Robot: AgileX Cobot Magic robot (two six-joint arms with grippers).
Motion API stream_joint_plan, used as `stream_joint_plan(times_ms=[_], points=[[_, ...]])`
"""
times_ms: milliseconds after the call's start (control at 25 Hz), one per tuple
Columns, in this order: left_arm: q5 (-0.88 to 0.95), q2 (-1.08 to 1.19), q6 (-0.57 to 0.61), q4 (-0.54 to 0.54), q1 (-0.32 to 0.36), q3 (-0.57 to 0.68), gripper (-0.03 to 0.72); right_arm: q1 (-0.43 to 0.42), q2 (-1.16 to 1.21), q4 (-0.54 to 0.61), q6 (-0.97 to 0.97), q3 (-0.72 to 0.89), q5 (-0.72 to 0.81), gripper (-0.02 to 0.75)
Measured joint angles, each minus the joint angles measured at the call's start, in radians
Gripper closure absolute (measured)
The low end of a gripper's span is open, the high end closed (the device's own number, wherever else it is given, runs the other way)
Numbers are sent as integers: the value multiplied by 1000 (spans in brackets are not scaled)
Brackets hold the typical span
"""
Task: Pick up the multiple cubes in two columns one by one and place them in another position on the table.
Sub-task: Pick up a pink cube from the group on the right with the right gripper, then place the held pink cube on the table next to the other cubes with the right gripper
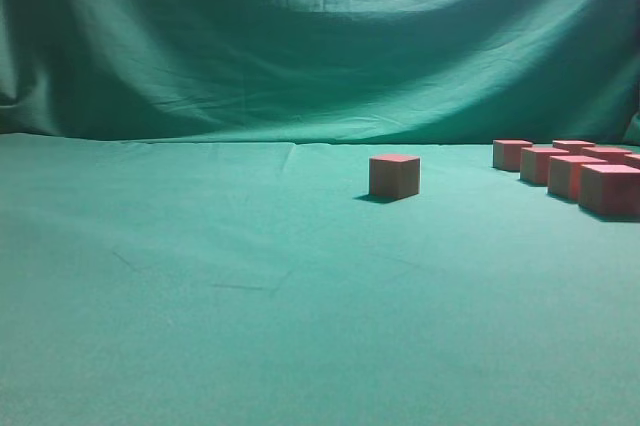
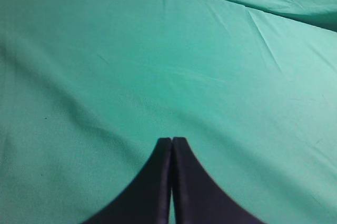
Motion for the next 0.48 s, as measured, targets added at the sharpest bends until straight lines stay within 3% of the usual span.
stream_joint_plan(times_ms=[320,480], points=[[0,0,0,0,0,0,688,0,0,0,3,-8,35,463],[0,0,0,0,0,0,688,6,-2,50,-47,-101,202,463]])
